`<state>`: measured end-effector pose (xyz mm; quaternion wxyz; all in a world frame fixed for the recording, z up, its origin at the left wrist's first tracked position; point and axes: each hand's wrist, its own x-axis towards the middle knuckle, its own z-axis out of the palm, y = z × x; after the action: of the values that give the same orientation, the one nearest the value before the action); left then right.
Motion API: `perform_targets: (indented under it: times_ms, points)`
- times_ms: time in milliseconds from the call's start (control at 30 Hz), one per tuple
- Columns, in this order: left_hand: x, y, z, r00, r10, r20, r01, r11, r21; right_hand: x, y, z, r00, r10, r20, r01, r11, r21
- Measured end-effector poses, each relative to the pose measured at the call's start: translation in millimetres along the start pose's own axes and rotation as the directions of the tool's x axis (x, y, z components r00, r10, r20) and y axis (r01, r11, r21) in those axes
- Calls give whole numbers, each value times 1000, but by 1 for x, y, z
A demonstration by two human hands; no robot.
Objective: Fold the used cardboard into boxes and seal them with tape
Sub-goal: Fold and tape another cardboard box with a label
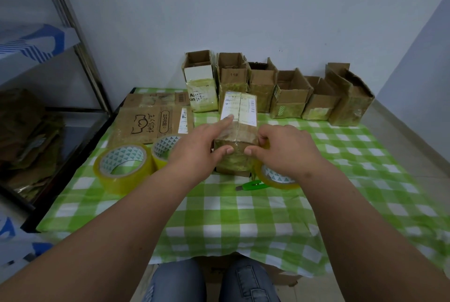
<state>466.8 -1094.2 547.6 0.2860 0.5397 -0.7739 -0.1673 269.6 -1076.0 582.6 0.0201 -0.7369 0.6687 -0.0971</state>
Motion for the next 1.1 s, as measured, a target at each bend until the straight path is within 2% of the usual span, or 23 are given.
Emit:
perform_targets:
  times_ms: [133, 300, 467, 633, 867, 1100]
  points:
    - [2, 1, 1, 998, 7, 61, -10, 998, 62, -2, 3, -2, 1000, -28, 9, 27, 999, 46]
    - [4, 2, 1, 996, 8, 87, -15, 996, 91, -1, -8, 1, 994, 108, -24, -107, 994, 38]
    - [4, 2, 0, 996, 21, 89, -38, 981, 188, 5, -16, -3, 978, 206, 42, -209, 976, 66]
    - [-4, 1, 7, 996, 41, 80, -56, 977, 205, 9, -19, -5, 964, 250, 88, -256, 965, 66]
    - [5, 0, 5, 991, 15, 133, -27, 996, 89, 8, -12, -8, 975, 190, 116, -202, 974, 101]
    - [3, -7, -3, 967, 79, 242, -90, 995, 36, -2, -1, -8, 988, 85, 126, -100, 988, 121]
